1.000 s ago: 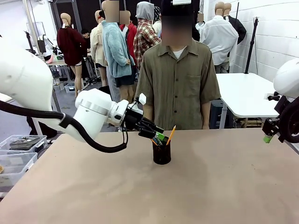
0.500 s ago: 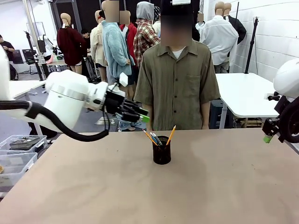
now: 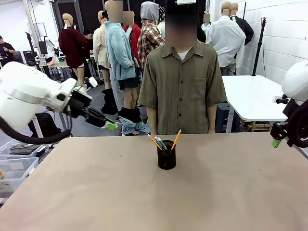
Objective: Place the pens into the pen holder.
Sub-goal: Pick up a writing instrument from the table and place it into the Pen holder.
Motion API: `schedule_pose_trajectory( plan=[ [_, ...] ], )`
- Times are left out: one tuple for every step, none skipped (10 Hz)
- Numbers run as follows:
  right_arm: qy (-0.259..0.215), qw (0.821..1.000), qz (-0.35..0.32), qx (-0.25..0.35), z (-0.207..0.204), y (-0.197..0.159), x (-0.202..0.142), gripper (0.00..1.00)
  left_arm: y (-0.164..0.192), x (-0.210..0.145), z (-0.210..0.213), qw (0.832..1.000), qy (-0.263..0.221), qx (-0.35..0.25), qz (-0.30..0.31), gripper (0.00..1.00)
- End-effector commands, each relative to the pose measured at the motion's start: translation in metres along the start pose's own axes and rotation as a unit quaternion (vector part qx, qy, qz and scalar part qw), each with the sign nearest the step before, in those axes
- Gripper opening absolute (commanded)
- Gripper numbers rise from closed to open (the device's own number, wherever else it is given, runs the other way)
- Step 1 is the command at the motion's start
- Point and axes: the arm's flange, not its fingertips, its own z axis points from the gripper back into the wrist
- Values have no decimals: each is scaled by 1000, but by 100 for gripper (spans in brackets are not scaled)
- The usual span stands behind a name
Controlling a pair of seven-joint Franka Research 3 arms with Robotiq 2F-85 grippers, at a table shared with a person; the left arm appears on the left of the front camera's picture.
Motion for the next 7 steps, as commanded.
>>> schedule_pose_trajectory(
  plan=[
    [3, 1000, -5, -20, -2, 3, 0, 62, -5, -15, 30, 999, -4, -28, 22, 52],
    [3, 1000, -5, -20, -2, 3, 0, 62, 0, -28, 38, 999, -10, -32, 34, 52],
    [3, 1000, -5, -20, -2, 3, 0, 62, 3, -38, 39, 998, -6, -47, 40, 52],
    [3, 1000, -5, -20, -2, 3, 0, 62, -1, -22, 31, 999, -10, -24, 24, 52],
    [3, 1000, -5, -20, -2, 3, 0, 62, -1, -22, 31, 999, -10, -24, 24, 52],
    [3, 1000, -5, -20, -2, 3, 0, 62, -1, -22, 31, 999, -10, -24, 24, 52],
    [3, 1000, -5, -20, -2, 3, 0, 62, -1, -22, 31, 999, -10, -24, 24, 52]
  ],
)
